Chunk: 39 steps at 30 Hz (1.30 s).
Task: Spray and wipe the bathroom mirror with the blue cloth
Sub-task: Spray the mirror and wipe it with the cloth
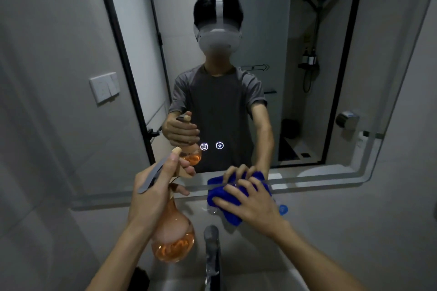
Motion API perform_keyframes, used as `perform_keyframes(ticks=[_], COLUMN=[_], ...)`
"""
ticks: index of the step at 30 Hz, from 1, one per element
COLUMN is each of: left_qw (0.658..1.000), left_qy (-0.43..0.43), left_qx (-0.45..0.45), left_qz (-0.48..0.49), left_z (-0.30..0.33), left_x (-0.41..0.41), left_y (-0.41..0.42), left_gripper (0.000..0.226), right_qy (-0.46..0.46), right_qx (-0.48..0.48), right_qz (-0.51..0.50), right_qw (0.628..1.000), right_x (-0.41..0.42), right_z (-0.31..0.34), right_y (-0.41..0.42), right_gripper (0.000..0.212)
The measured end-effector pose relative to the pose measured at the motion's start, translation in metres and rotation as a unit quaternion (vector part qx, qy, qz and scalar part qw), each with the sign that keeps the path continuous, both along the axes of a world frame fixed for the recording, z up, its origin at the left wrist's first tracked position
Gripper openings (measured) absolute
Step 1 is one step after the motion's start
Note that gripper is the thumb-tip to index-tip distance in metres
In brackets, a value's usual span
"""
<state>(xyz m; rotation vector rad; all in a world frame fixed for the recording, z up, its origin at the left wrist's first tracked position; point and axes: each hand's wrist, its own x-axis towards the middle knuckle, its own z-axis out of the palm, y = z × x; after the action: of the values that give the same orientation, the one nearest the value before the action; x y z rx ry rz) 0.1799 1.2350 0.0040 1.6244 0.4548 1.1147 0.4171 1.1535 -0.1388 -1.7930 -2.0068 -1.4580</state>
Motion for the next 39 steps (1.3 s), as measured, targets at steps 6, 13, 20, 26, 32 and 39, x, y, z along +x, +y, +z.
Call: perform_keyframes(ticks=[6,13,20,26,32,39], left_qw=[1.000,1.000,1.000,0.999,0.999,0.999], left_qy=[-0.015,-0.013,0.000,0.028,0.030,0.043], left_qx=[-0.018,-0.004,-0.017,-0.006,-0.014,-0.004], left_qz=[0.009,0.013,0.027,0.030,0.036,0.031], left_z=[0.001,0.005,0.003,-0.002,-0.006,-0.007], left_x=[-0.003,0.003,0.000,-0.008,-0.017,-0.022], left_y=[0.005,0.008,0.006,0.004,0.004,0.008], left_gripper=[0.035,0.036,0.035,0.034,0.031,0.034], right_qy=[0.114,0.217,0.064,0.122,0.227,0.299], right_qx=[0.309,0.467,0.099,0.062,0.248,0.377], right_qz=[0.000,-0.039,-0.006,-0.007,-0.027,-0.055], right_qw=[0.944,0.856,0.993,0.991,0.942,0.875], right_x=[0.045,0.037,-0.002,-0.025,-0.009,-0.003], right_z=[0.120,0.167,-0.002,0.001,0.128,0.257], right_y=[-0.014,0.001,0.004,-0.002,-0.009,-0.003], right_gripper=[0.051,0.062,0.073,0.071,0.087,0.064])
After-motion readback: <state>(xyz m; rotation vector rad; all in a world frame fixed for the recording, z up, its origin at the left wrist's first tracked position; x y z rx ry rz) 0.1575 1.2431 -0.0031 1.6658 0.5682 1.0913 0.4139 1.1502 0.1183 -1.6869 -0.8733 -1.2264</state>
